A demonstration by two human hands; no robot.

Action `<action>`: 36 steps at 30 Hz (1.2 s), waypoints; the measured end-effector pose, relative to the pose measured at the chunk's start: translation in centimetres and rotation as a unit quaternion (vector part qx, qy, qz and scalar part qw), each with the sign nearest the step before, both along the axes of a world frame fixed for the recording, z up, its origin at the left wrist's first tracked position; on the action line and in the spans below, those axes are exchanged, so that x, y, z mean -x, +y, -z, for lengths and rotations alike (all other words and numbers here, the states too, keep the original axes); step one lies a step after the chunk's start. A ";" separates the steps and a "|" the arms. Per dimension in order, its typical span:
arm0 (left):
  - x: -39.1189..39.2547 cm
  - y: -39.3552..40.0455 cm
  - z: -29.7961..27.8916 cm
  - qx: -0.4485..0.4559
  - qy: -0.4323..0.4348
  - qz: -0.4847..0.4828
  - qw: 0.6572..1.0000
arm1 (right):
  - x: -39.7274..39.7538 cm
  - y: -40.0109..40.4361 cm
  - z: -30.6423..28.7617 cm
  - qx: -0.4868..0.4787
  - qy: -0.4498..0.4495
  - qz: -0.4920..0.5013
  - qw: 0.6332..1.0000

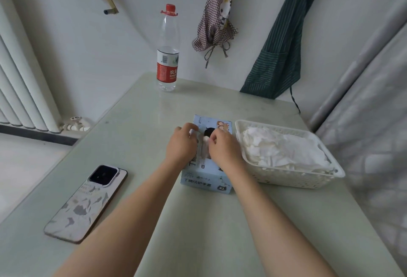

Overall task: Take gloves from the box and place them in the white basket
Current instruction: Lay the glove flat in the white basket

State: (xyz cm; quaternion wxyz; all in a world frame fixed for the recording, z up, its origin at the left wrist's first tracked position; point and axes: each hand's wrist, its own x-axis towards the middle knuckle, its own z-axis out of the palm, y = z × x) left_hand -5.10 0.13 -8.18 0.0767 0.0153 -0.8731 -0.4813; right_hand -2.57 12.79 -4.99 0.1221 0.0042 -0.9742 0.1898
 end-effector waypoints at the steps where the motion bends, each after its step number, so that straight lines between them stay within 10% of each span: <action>1: 0.0 0.0 0.0 0.003 0.001 0.000 1.000 | -0.2 -0.1 -0.1 0.065 0.013 0.013 0.998; 5: 0.0 0.0 -0.2 0.028 -0.004 0.001 1.000 | -1.0 -0.1 -1.8 0.253 0.055 0.035 0.965; 23: -1.2 0.3 -7.3 0.018 0.141 0.078 0.987 | -0.8 2.2 -9.3 0.325 0.063 0.014 0.943; 32: -1.2 0.6 -5.5 0.303 -0.009 0.126 0.945 | -0.8 3.9 -11.4 0.342 0.156 -0.004 0.927; 36: -0.6 0.6 -7.0 0.211 -0.046 0.157 0.964 | -1.0 4.7 -12.8 0.363 0.150 -0.013 0.920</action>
